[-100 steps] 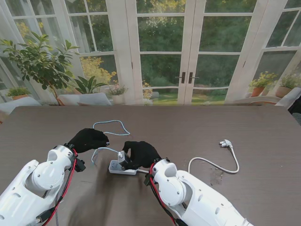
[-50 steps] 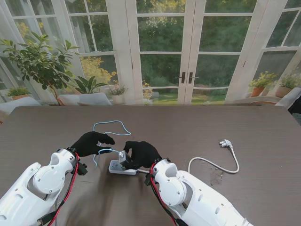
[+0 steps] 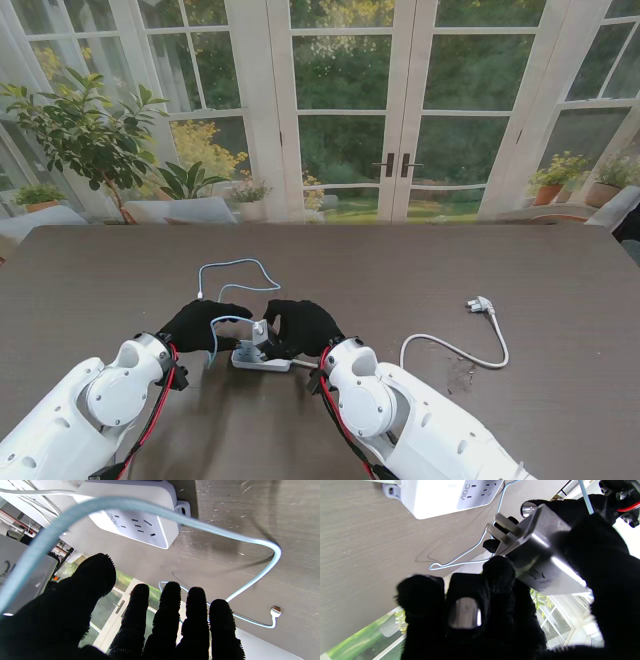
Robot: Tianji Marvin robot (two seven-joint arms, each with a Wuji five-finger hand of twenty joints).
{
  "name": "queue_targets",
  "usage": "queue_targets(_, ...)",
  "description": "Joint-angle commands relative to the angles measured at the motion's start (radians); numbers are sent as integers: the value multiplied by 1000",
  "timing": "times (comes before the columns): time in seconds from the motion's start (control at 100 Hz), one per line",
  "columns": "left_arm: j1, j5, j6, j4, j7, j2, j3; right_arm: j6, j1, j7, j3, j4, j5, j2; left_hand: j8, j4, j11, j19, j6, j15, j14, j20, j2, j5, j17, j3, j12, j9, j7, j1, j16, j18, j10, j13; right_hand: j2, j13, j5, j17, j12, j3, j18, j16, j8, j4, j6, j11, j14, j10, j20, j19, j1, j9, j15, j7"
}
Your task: Set up the charging station
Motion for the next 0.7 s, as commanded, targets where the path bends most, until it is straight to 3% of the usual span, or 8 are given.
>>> queue_targets(0.0, -3, 5, -10, 12, -8, -6, 9, -6, -5, 10, -1, -1, 3, -8, 3, 10, 10, -24, -31, -9, -24, -10, -52, -15, -30, 35, -6, -29, 14, 6, -8, -38, -16, -32, 137, 23, 180, 24, 6, 219, -30, -420, 124, 51, -190, -4, -47, 46, 21, 56, 146, 51, 30, 195)
queue_targets(0.69, -22, 81, -38, 77, 52, -4, 62, -13, -7, -11, -7, 25, 32, -24, 144, 10, 82, 6, -46, 17, -17, 2, -76, 68, 0, 59, 50, 3, 193, 25, 3, -24, -12, 13, 131, 21, 184, 20, -6, 222, -15, -425, 116, 51, -190, -8, -32, 49, 18, 48, 146, 49, 19, 196)
